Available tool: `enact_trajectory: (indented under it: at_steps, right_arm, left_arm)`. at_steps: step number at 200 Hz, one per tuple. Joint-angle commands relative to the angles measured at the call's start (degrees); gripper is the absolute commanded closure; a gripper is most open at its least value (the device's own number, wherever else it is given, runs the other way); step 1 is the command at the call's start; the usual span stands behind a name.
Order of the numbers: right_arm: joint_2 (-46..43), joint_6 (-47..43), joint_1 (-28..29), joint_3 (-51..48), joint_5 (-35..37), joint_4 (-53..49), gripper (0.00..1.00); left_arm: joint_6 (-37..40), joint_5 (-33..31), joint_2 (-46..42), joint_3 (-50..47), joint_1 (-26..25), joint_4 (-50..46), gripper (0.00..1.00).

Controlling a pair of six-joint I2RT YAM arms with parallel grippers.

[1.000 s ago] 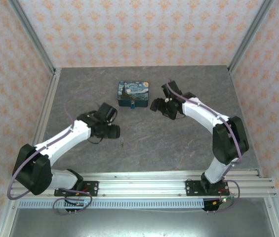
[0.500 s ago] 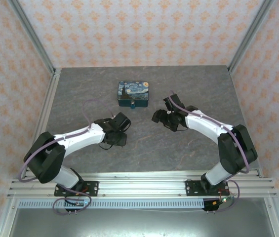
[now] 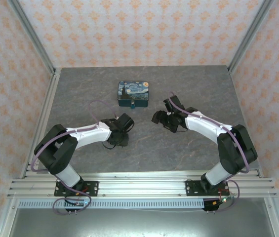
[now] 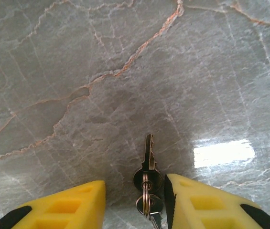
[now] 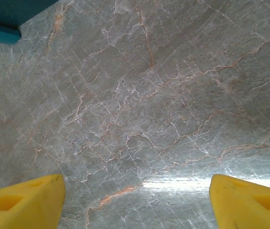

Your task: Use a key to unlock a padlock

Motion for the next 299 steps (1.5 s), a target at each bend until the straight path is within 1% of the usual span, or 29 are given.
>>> enact_trajectory:
  at_steps: [1, 28, 39, 71, 121, 184, 219, 260, 283, 299]
  right_arm:
    - [-0.8, 0.8, 0.4, -0.8, 0.7, 0.7, 0.21]
    - [-0.6, 1.0, 0.4, -0.7, 0.3, 1.0, 0.21]
    - [-0.6, 1.1, 0.4, -0.7, 0.3, 1.1, 0.21]
    - [-0.7, 1.7, 0.4, -0.8, -0.4, 1.5, 0.21]
    - [-1.1, 4.0, 0.4, -2.2, -1.9, 4.0, 0.21]
    - [-1.4, 6.9, 0.4, -4.9, -5.4, 8.5, 0.22]
    - [-1.3, 9.3, 0.4, -6.0, -8.5, 12.1, 0.26]
    - [-1.5, 10.5, 0.4, -5.9, -11.0, 13.6, 0.29]
    - [-2.1, 10.9, 0.4, -5.3, -13.6, 14.0, 0.32]
    - [-2.7, 10.7, 0.4, -4.5, -16.3, 13.9, 0.34]
  left_arm:
    - [-0.2, -0.8, 0.7, 0.8, -0.3, 1.5, 0.65]
    - [0.9, -0.7, 1.5, 0.6, -0.3, 1.9, 0.68]
    - [1.4, -0.7, 1.7, 0.3, -0.3, 2.3, 0.71]
    - [3.3, 0.4, 1.4, -1.3, -0.3, 4.6, 0.86]
    - [7.5, 1.9, -0.3, -3.1, -0.3, 7.0, 1.00]
    - [11.4, 2.2, -4.3, -4.9, -0.3, 8.4, 1.00]
    - [13.3, 3.7, -7.3, -6.2, -0.3, 10.4, 1.00]
    - [16.0, 4.5, -11.0, -6.3, -0.4, 11.0, 1.00]
    - [18.8, 6.4, -13.9, -6.5, -0.3, 11.4, 1.00]
    - [22.1, 9.6, -16.7, -7.2, -0.3, 12.6, 1.00]
